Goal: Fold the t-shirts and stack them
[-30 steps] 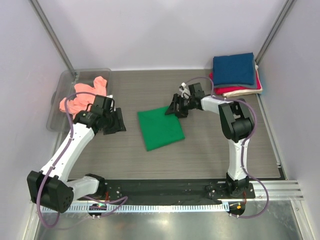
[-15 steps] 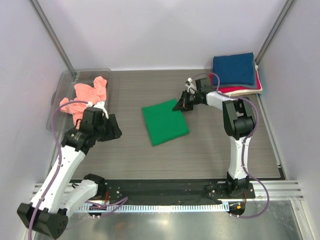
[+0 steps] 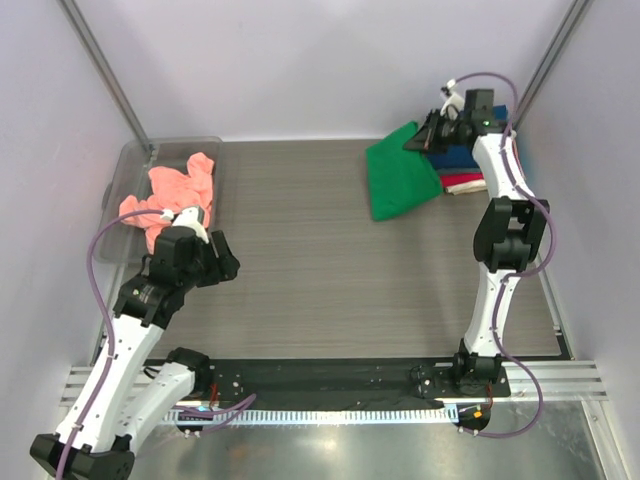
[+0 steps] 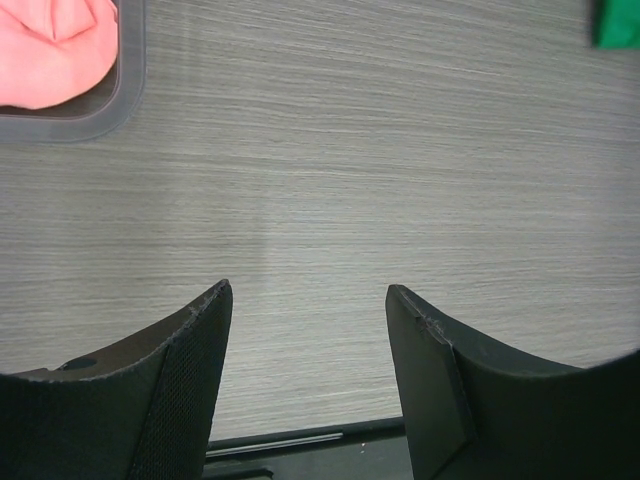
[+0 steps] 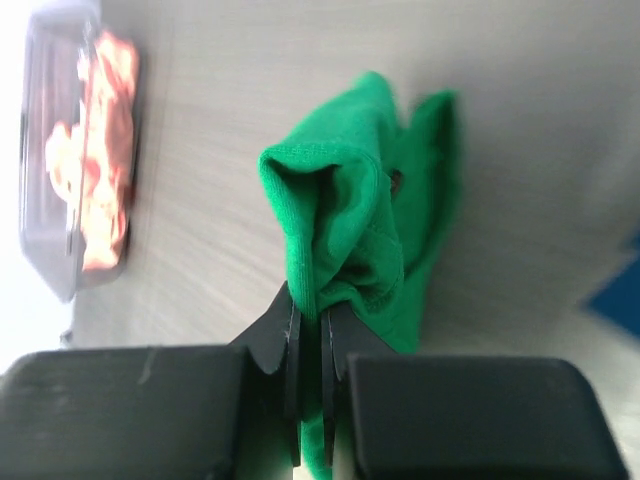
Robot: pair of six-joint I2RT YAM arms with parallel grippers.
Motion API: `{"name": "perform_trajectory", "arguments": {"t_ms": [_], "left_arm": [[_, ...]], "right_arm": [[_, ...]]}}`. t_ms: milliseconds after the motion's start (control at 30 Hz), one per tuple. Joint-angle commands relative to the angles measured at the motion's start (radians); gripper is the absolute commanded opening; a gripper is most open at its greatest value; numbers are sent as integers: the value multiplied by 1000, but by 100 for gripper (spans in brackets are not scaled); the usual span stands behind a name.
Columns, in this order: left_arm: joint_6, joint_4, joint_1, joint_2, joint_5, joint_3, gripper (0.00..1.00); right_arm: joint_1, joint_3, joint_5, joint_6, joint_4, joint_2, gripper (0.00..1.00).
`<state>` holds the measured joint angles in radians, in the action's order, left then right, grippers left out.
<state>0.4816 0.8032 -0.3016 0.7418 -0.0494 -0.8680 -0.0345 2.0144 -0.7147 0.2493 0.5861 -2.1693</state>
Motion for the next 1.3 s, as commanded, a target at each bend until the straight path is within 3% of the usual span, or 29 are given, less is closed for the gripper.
{"name": "perform_trajectory", "arguments": {"t_ms": [0, 167, 467, 1000, 1267], "left_arm": [[-9, -42, -1, 5, -7, 4, 64], [-8, -45, 1, 18, -7, 7, 64], [-6, -45, 1, 48, 0, 11, 63], [-3, -45, -1, 106, 11, 11, 61], [-1, -41, -1, 136, 3, 9, 61]], "right_arm": [[-33, 222, 1, -62, 121, -29, 1], [-64, 429, 6, -67, 178, -81, 1], [-169, 641, -57, -22, 169, -135, 1], [-358, 692, -238, 162, -140, -313, 1], [-406, 692, -249, 197, -296, -357, 1]]}}
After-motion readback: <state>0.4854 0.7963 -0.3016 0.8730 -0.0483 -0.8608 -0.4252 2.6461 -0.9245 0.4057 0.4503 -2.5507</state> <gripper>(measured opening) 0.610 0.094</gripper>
